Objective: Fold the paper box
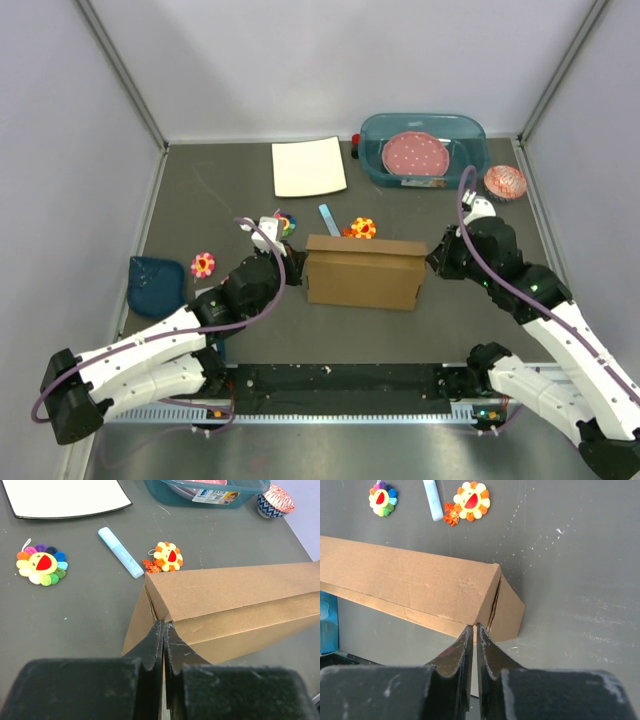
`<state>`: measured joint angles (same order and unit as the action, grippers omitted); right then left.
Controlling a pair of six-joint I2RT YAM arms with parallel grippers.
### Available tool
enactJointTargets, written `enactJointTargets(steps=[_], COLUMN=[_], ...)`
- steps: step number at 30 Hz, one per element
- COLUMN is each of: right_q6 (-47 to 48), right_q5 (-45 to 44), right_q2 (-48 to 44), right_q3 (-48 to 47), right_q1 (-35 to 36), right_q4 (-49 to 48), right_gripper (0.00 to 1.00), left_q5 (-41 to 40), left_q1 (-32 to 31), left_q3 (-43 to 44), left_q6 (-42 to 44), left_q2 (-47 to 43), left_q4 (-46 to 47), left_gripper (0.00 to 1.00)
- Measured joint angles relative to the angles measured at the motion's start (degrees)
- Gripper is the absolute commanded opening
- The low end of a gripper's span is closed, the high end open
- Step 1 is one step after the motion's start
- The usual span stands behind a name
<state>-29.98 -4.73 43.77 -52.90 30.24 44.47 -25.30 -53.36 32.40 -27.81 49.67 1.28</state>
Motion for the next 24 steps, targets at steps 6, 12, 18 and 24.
enactJointTargets(steps=[6, 12, 18, 24], right_q6=[0.11, -0.20, -1.75, -3.28], right_q5=[-0.35, -0.42, -0.39, -0.39], right_q2=[-0.28, -1.40, -2.99, -5.11], right_q3=[1.20, 3.28, 6.03, 7.56], right_q1=[-0.02, -0.02, 0.00, -0.02], right_q4=[-1.05, -2.49, -3.37, -4.20], right_gripper=[0.00, 0.00, 0.00, 0.00], left_q5=[0.15, 0.20, 0.28, -0.70], left_q1=[0.00, 0.00, -0.22, -1.05], left_q3=[0.15, 0.13, -0.48, -1.07], left_q6=[0.00, -0.24, -0.92, -1.70], left_q2=[0.00, -0.11, -0.66, -0.79], left_q4=[-0.31, -0.35, 0.04, 0.85], left_gripper=[0.00, 0.00, 0.00, 0.00])
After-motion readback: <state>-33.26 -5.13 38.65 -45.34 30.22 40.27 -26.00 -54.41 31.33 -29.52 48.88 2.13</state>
